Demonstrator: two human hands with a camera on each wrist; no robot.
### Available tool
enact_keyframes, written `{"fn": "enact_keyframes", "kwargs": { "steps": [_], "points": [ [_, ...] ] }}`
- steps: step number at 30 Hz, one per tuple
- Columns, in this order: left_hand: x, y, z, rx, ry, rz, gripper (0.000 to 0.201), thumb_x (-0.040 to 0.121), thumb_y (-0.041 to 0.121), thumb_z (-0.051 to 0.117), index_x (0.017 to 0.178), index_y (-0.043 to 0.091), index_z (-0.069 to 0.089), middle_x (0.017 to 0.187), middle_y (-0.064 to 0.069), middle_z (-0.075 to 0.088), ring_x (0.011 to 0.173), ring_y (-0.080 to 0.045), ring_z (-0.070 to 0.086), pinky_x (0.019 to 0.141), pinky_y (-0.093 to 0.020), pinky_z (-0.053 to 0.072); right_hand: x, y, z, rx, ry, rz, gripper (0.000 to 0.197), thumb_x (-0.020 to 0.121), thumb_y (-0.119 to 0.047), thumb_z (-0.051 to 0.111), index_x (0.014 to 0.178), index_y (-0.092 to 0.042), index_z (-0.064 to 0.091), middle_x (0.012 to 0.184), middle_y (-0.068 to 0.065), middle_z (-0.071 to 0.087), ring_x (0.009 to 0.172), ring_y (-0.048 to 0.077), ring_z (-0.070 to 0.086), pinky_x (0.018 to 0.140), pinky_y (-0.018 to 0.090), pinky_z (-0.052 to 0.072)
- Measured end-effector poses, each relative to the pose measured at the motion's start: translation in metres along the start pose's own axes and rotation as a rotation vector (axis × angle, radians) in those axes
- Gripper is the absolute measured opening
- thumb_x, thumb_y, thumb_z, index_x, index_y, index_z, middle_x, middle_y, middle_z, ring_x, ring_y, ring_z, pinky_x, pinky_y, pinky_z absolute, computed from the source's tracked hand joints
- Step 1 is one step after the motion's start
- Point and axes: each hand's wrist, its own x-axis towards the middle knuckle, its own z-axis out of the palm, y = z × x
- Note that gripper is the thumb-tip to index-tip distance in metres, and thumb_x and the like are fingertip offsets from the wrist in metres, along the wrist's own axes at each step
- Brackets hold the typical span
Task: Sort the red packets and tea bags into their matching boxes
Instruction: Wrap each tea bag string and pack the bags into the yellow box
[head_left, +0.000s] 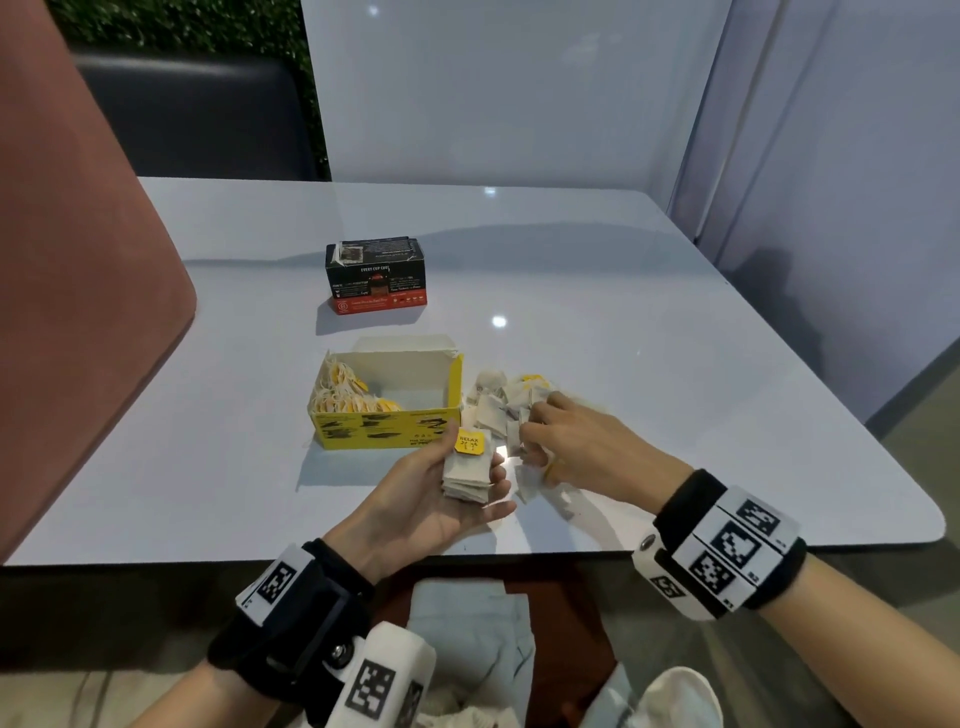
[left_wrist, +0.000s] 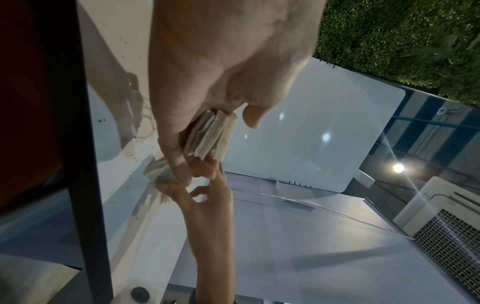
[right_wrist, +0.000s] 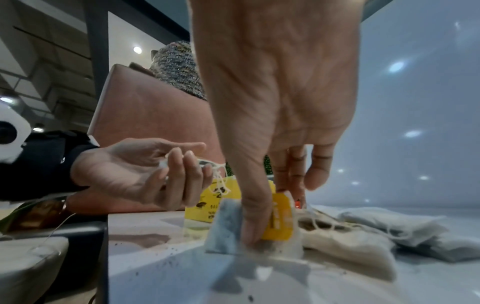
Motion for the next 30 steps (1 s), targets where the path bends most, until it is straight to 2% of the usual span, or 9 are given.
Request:
{"fn": "enact_keyframes", "kwargs": {
  "steps": [4,7,10,13,16,18,24,28,30],
  "points": [
    [0.001,-0.002,-0.002,0.02,0.02,0.012,0.044,0.082,0.029,0.05,0.109,-0.005,0.056,0.084,-0.013,0.062,0.078,-0.021,0.064,0.082,-0.037,0.056,-0.008,0.013,-0.017,0.339,0.028,0.053,0.025,0.079,-0.009,0.066,0.079,-0.027,0.048,0.08,-0.015,0.055,0.084,0.011,0.054,0.069,0.028,0.043],
    [0.001,-0.003,-0.002,0.047,-0.007,-0.006,0.047,0.083,0.03,0.049,0.116,-0.004,0.053,0.085,-0.011,0.06,0.08,-0.019,0.061,0.087,-0.039,0.054,-0.014,0.018,-0.042,0.567,0.068,0.044,0.031,0.078,-0.004,0.067,0.076,-0.034,0.058,0.08,-0.012,0.064,0.078,0.011,0.057,0.069,0.021,0.044],
    [0.001,-0.004,0.003,0.067,-0.074,-0.043,0.058,0.087,0.05,0.041,0.112,0.001,0.057,0.086,-0.012,0.059,0.082,-0.021,0.059,0.092,-0.043,0.049,-0.01,0.007,-0.061,0.856,-0.026,-0.085,0.023,0.081,-0.001,0.067,0.095,-0.02,0.065,0.075,-0.01,0.061,0.069,0.008,0.053,0.065,0.019,0.044],
    [0.0,-0.004,0.013,0.053,-0.134,-0.07,0.074,0.088,0.064,0.029,0.112,0.002,0.06,0.09,-0.012,0.061,0.085,-0.024,0.057,0.091,-0.043,0.048,0.002,-0.006,-0.061,0.933,-0.156,-0.163,0.037,0.081,0.002,0.067,0.113,-0.014,0.058,0.079,0.011,0.059,0.073,0.013,0.054,0.065,0.024,0.048],
    [-0.004,-0.003,0.019,0.007,-0.147,-0.084,0.074,0.085,0.065,0.032,0.111,0.001,0.057,0.092,-0.013,0.058,0.087,-0.025,0.056,0.089,-0.041,0.051,0.015,-0.009,-0.053,0.87,-0.13,-0.134,0.043,0.078,-0.001,0.071,0.114,-0.02,0.056,0.08,0.002,0.058,0.073,0.013,0.055,0.066,0.021,0.048],
    [-0.007,-0.002,0.018,0.029,-0.151,-0.073,0.064,0.085,0.058,0.038,0.112,0.002,0.056,0.093,-0.012,0.058,0.087,-0.025,0.058,0.09,-0.041,0.051,0.018,-0.01,-0.05,0.833,-0.098,-0.121,0.044,0.076,-0.004,0.073,0.11,-0.026,0.057,0.084,-0.001,0.057,0.076,0.012,0.056,0.07,0.02,0.048],
    [-0.006,-0.006,0.013,0.07,-0.12,-0.016,0.025,0.087,0.005,0.053,0.111,-0.004,0.053,0.089,-0.014,0.06,0.08,-0.022,0.066,0.087,-0.04,0.055,0.02,-0.015,-0.045,0.661,-0.055,-0.072,0.043,0.076,-0.012,0.074,0.114,-0.028,0.057,0.1,0.002,0.06,0.091,0.015,0.058,0.075,0.021,0.051],
    [-0.006,-0.007,0.014,0.282,-0.05,0.036,0.016,0.09,-0.007,0.042,0.098,-0.002,0.055,0.084,-0.012,0.059,0.076,-0.019,0.064,0.081,-0.034,0.057,0.019,-0.012,-0.049,0.573,-0.13,-0.027,0.046,0.078,-0.023,0.073,0.12,-0.024,0.055,0.112,-0.002,0.06,0.099,0.013,0.056,0.083,0.022,0.046],
    [-0.01,-0.006,0.012,0.433,-0.048,0.073,0.021,0.09,-0.01,0.043,0.105,0.002,0.052,0.087,-0.011,0.058,0.077,-0.017,0.063,0.077,-0.03,0.057,0.017,-0.013,-0.052,0.602,-0.19,-0.044,0.04,0.08,-0.023,0.071,0.118,-0.019,0.059,0.11,-0.002,0.061,0.093,0.012,0.058,0.082,0.026,0.051]
  ]
}}
